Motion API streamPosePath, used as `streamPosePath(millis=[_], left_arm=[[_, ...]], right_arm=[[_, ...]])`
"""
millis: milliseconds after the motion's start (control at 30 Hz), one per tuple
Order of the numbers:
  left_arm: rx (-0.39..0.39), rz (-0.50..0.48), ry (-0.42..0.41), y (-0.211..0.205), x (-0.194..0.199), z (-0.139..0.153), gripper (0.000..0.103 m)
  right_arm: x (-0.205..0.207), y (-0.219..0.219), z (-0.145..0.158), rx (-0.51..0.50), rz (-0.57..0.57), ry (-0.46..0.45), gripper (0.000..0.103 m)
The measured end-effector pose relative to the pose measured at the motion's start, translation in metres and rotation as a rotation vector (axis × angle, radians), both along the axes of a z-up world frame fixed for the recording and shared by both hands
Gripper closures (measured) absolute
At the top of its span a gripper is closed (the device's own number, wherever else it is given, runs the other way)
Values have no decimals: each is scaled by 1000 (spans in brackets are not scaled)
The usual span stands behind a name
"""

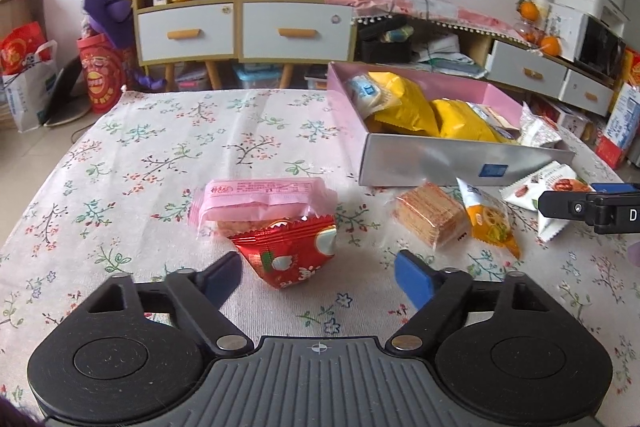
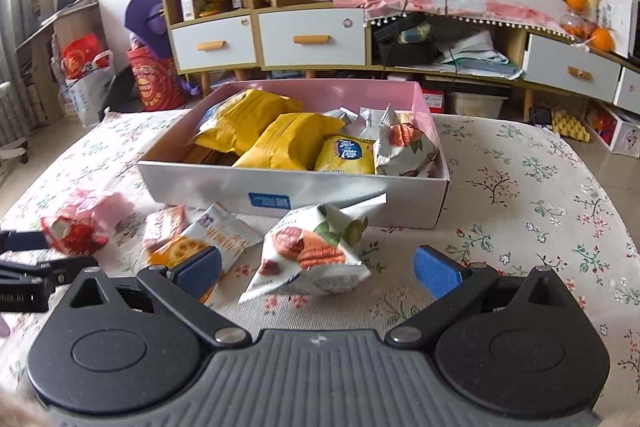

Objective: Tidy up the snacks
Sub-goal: 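Grasp the red wrapped snack with the left tool while the right tool grasps a white pecan pack, then lift both held snacks and carry them over the pink box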

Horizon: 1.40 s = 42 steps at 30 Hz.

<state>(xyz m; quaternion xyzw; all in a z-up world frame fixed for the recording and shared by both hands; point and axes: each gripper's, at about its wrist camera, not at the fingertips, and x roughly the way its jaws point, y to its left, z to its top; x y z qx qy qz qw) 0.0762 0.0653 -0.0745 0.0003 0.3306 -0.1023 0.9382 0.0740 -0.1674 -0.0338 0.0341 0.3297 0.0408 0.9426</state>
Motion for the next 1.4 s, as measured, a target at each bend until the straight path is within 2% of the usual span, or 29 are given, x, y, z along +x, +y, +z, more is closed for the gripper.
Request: streamPosePath(millis=[167, 300, 633, 833, 1067, 1400], left_arm=[[-8, 33, 15, 0, 3, -4, 42], [-1, 43, 10, 0, 3, -5, 50], [0, 64, 1, 1, 6, -5, 64], [13, 63, -4, 2, 6, -5, 71], [11, 60, -9, 3, 5, -3, 76], [-7, 46, -20, 4, 3, 3, 76]], right_arm=[[9, 3, -3, 5, -3, 21, 6], [11, 6, -4, -8, 14, 36, 14], [13, 4, -5, -8, 8, 72, 40], [14, 2, -5, 26, 8, 87, 49], [15, -1, -4, 30, 3, 96, 51], [13, -6, 3, 55, -7, 87, 52]])
